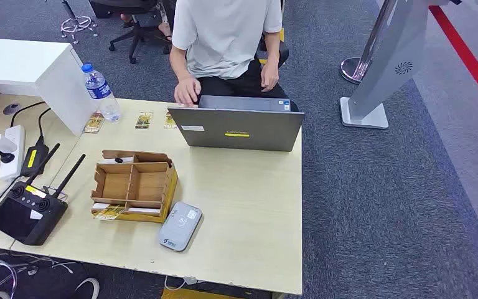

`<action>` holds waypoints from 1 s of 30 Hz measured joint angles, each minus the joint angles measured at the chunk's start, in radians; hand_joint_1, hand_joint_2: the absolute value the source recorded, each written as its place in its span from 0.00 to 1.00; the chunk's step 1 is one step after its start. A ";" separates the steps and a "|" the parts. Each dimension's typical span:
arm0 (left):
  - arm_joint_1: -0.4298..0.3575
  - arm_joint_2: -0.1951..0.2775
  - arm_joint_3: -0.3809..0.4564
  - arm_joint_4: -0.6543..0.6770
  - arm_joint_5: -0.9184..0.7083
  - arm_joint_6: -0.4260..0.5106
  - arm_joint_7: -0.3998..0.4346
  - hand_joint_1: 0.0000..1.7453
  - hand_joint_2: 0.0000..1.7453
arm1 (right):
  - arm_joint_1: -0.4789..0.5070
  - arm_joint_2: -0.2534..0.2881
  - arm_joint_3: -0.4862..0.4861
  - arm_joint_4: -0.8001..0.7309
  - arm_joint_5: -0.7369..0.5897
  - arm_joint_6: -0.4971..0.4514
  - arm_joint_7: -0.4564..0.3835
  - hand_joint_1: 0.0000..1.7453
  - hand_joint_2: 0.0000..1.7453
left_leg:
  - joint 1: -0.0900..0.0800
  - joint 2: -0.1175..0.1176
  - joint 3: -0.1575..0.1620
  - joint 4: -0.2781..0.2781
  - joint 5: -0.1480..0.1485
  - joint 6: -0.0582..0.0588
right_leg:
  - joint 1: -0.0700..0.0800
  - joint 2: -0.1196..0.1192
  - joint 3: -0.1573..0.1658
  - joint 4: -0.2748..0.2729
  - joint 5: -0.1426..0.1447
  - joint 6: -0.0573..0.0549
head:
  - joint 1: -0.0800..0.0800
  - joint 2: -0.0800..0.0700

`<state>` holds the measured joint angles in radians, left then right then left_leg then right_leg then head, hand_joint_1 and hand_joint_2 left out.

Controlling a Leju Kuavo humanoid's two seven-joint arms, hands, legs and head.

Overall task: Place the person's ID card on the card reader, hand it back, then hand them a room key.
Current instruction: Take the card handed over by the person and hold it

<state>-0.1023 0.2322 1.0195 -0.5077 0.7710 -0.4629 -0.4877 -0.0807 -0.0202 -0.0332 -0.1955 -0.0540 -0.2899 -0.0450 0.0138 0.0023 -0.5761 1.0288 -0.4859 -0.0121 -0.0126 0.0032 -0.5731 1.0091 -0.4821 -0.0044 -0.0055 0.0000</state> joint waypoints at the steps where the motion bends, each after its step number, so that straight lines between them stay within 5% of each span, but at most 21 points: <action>1: -0.003 -0.002 0.000 -0.016 -0.004 -0.003 -0.002 0.00 1.00 | 0.000 0.000 0.000 0.001 0.000 0.000 0.001 0.00 0.00 | 0.000 0.000 0.000 0.000 0.000 0.000 | 0.000 0.000 0.000 0.000 0.000 0.000 | 0.000 0.000; 15: -0.069 -0.120 -0.059 -0.480 -0.159 0.009 -0.016 0.00 1.00 | 0.000 0.000 0.000 0.007 0.031 0.000 0.016 0.00 0.00 | 0.000 0.001 0.001 0.001 0.000 0.000 | 0.000 0.001 0.000 0.000 0.001 0.000 | 0.000 0.000; 30: -0.176 -0.141 -0.290 -0.710 -0.562 0.251 -0.043 0.00 1.00 | -0.006 0.001 0.000 0.007 0.063 0.000 0.034 0.00 0.00 | 0.000 0.001 0.001 0.001 0.001 0.000 | 0.000 0.001 0.000 0.000 0.002 0.000 | 0.000 0.000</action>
<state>-0.2785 0.0913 0.7292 -1.2177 0.2091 -0.2116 -0.5309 -0.0865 -0.0188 -0.0328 -0.1881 0.0092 -0.2895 -0.0109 0.0136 0.0032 -0.5754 1.0297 -0.4846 -0.0117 -0.0127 0.0040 -0.5731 1.0092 -0.4804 -0.0047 -0.0054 0.0000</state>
